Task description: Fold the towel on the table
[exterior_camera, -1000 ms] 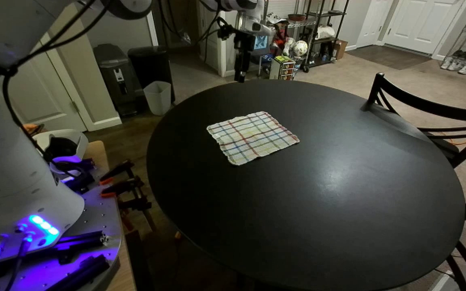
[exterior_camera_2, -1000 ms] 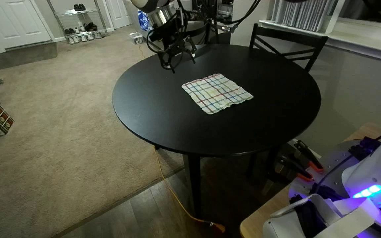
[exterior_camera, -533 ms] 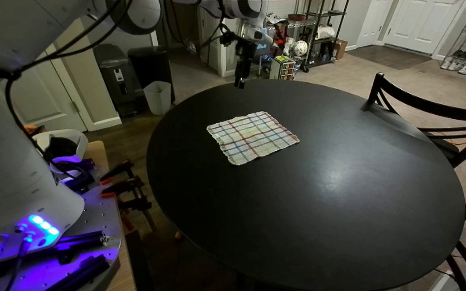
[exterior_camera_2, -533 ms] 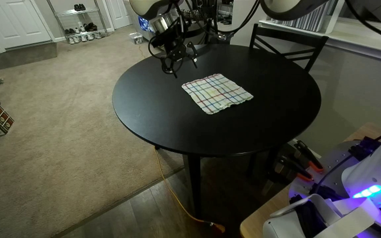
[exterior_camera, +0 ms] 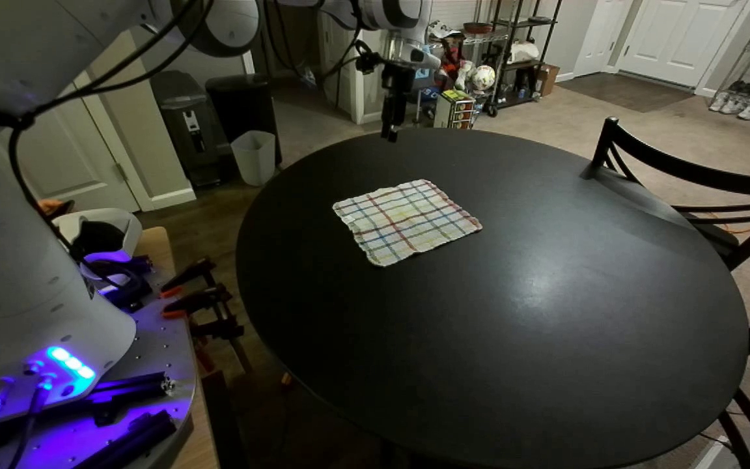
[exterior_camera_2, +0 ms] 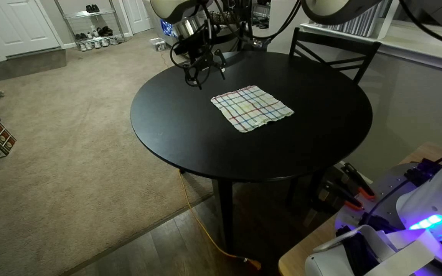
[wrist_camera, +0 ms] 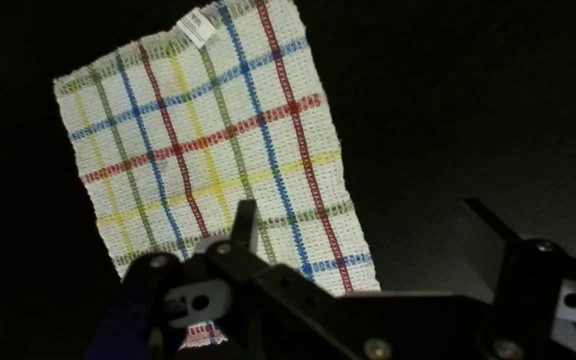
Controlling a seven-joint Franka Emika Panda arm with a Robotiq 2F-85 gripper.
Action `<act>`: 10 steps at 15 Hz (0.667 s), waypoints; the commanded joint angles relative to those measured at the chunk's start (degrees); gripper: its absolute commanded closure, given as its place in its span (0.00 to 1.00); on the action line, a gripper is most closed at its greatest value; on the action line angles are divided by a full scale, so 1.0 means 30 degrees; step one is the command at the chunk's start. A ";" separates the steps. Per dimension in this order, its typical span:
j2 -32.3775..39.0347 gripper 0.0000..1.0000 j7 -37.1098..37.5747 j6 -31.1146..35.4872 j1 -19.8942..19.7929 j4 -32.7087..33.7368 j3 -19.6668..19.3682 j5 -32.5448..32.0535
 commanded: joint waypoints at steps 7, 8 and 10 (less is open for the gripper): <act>0.1251 0.00 -0.0929 0.5550 -0.0716 -0.0844 0.0131 -0.0039; 0.1404 0.00 -0.1126 0.6335 -0.0811 -0.0966 0.0107 -0.0084; 0.1581 0.00 -0.1254 0.7406 -0.1011 -0.1331 0.0063 -0.0053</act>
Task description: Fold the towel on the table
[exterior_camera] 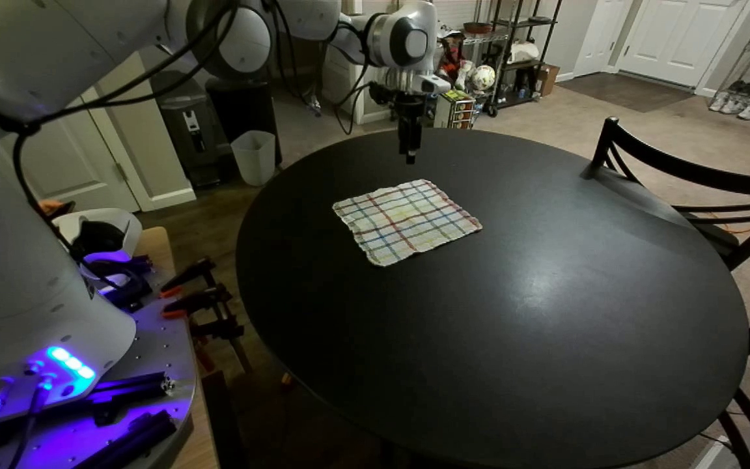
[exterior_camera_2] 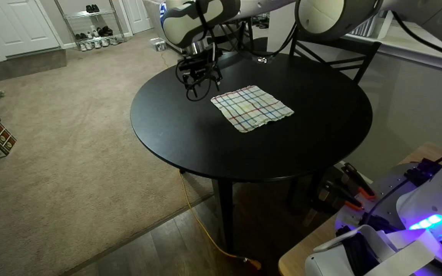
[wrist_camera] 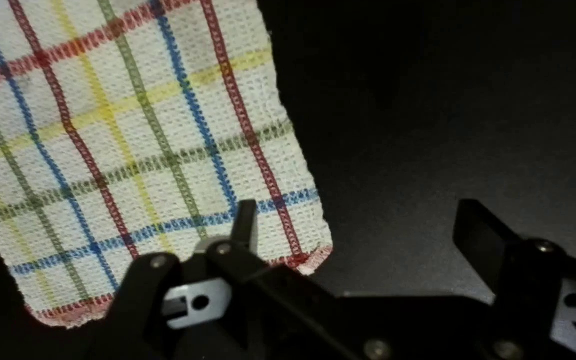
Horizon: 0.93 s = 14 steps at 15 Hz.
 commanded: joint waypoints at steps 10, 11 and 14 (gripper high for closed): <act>-0.1170 0.00 -0.3300 0.4316 -0.0979 -0.4793 -0.0218 -0.0643; -0.1361 0.00 -0.3418 0.4400 -0.0943 -0.5174 -0.0268 -0.0672; -0.2081 0.00 -0.3394 0.4666 -0.0849 -0.6283 -0.0412 -0.0784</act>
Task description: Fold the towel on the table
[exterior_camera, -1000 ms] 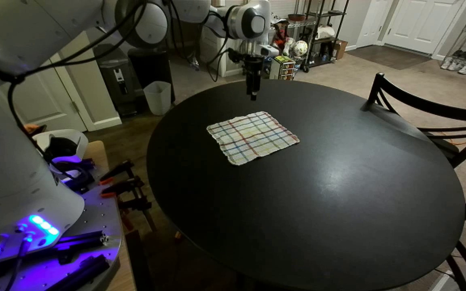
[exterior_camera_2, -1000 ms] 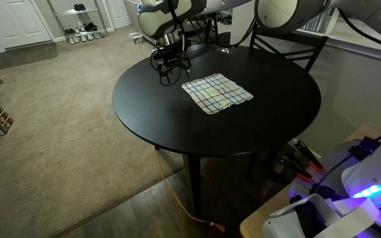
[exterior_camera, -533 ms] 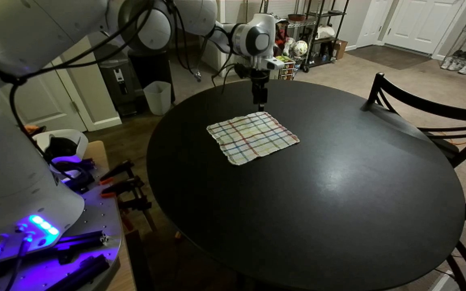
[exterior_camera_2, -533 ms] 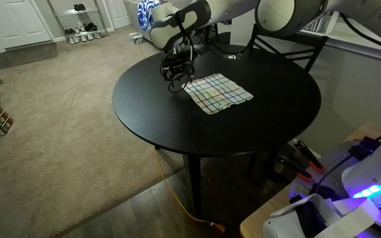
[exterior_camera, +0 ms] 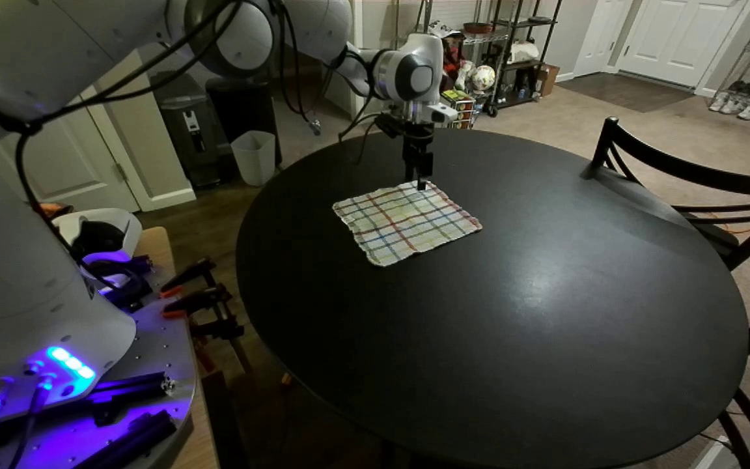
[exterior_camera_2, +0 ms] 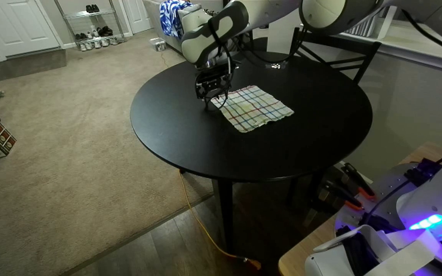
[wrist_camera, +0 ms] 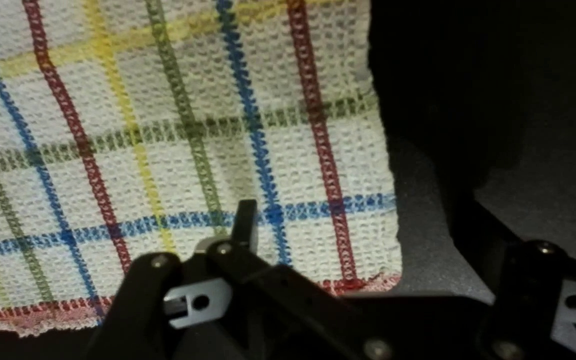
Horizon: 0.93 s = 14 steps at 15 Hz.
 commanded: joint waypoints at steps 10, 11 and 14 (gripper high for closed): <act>-0.3067 0.25 -0.0267 0.2052 0.0942 -0.5475 -0.1631 -0.0445; -0.3135 0.27 -0.0275 0.2139 0.1025 -0.5634 -0.1707 -0.0485; -0.3402 0.47 -0.0191 0.2392 0.1222 -0.6092 -0.1859 -0.0510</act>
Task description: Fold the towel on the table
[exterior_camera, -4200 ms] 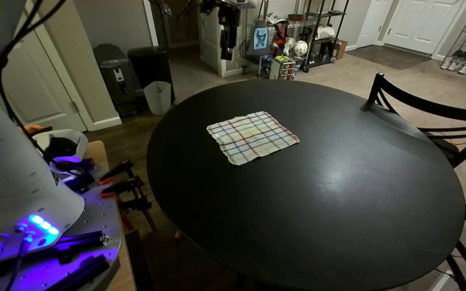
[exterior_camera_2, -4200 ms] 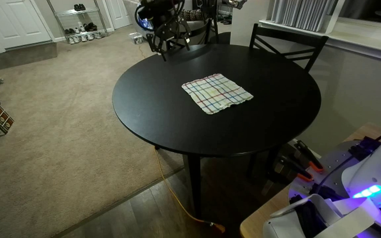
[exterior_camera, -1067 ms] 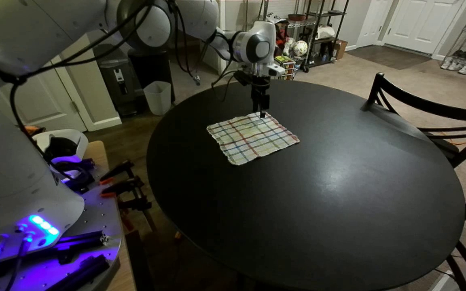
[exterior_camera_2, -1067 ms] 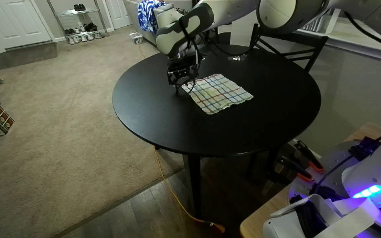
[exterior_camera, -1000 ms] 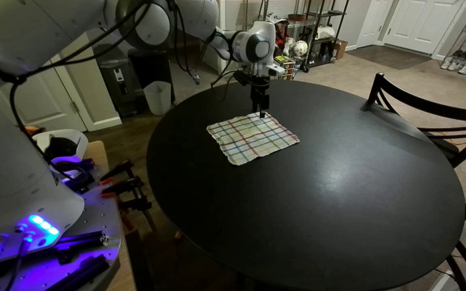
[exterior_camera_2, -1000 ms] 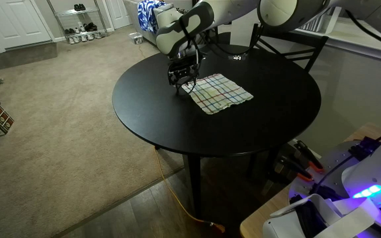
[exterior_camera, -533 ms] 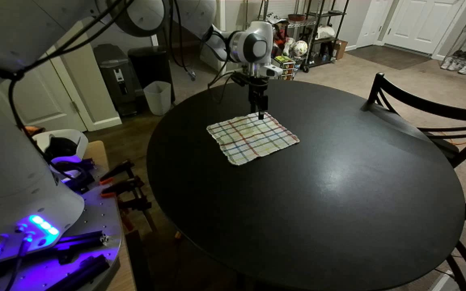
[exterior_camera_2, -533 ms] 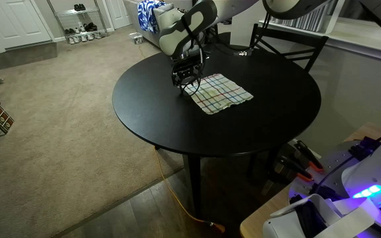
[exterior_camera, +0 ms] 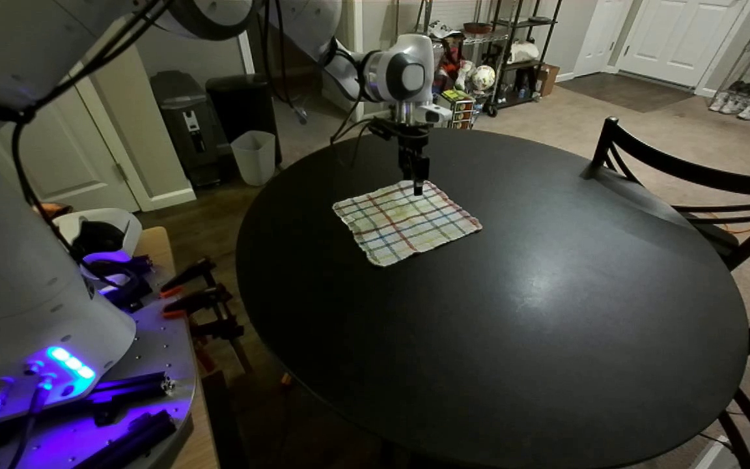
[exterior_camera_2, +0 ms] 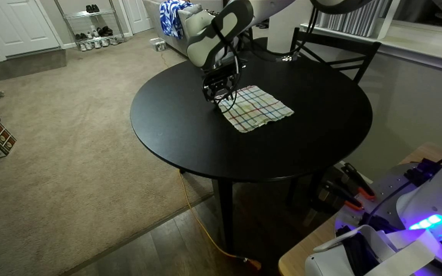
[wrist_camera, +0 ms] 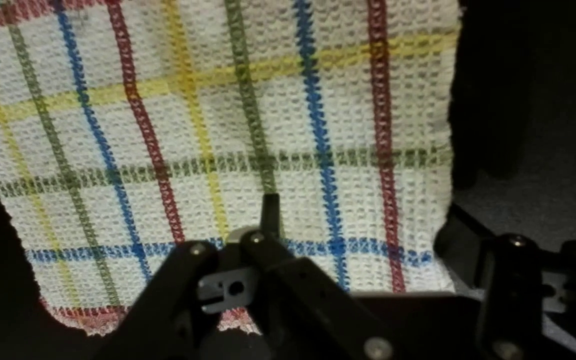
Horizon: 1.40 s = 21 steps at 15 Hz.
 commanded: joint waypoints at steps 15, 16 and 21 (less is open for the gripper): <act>-0.2121 0.99 0.3199 0.1926 0.2248 -0.4076 -0.2102 -0.2001; -0.2214 0.99 0.3248 0.1957 0.2258 -0.4210 -0.2076 -0.2083; -0.3259 0.99 0.2389 0.2046 0.2087 -0.5205 -0.1520 -0.1995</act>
